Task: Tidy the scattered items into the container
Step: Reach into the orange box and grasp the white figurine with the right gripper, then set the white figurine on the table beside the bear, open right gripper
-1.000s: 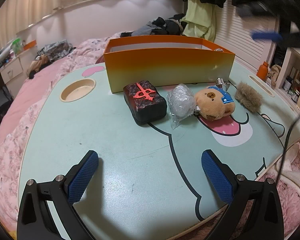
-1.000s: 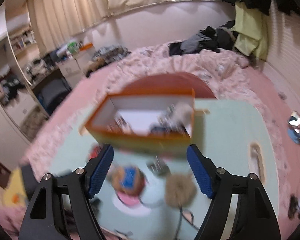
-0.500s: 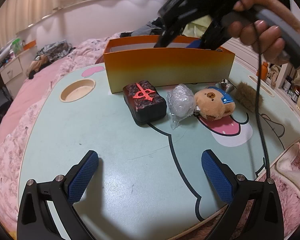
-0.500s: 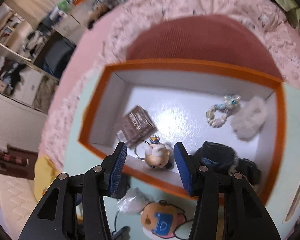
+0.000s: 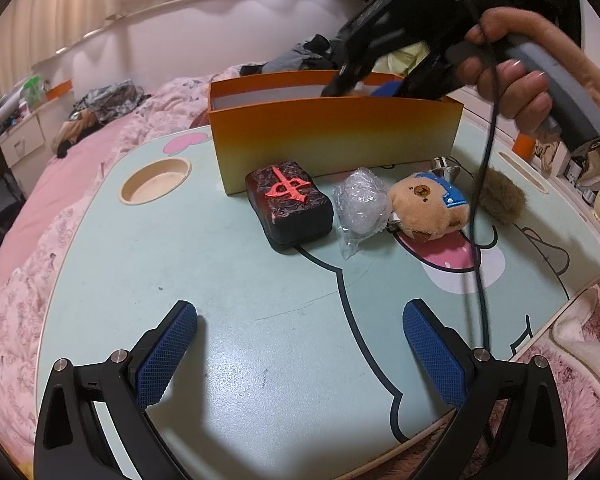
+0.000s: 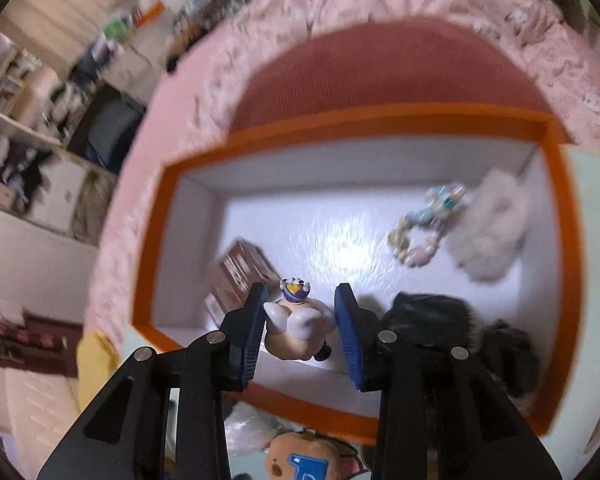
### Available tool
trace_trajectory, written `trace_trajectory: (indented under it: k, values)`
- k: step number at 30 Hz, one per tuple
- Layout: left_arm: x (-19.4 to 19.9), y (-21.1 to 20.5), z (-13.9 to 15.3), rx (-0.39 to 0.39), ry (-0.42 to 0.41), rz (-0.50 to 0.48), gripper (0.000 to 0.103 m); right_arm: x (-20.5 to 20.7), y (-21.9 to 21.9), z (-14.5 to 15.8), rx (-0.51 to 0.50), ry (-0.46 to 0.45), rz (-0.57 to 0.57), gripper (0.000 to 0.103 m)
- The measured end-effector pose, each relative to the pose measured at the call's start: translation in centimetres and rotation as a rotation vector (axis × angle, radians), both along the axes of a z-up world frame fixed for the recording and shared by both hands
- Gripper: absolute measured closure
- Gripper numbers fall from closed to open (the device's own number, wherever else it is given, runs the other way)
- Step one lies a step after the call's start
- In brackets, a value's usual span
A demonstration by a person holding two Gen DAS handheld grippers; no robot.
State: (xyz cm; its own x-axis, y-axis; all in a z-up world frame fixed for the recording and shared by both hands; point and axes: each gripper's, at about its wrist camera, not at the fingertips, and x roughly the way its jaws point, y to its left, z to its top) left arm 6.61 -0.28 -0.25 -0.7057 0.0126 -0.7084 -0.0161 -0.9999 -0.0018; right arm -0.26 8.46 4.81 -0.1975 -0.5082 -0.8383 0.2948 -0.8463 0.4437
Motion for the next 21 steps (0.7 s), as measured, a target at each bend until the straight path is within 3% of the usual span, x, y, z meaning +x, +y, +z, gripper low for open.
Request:
trace_trajectory:
  k: [7,10,14,21]
  values:
    - [0.0,0.0,0.0,0.0,0.001,-0.001,0.0,4.5,4.1,5.6,-0.119,0.166,-0.04,0.066]
    - [0.0,0.0,0.0,0.0,0.001,0.001,0.0,8.1,4.7,6.2,-0.123,0.22,-0.03,0.066]
    - [0.0,-0.1,0.0,0.0,0.001,0.0,0.0,10.7,4.9,3.6,-0.124,0.185,-0.015,0.066]
    - [0.0,-0.1,0.0,0.001,0.001,-0.001,0.0,10.5,5.1,-1.2,-0.022,0.142,-0.051,0.066]
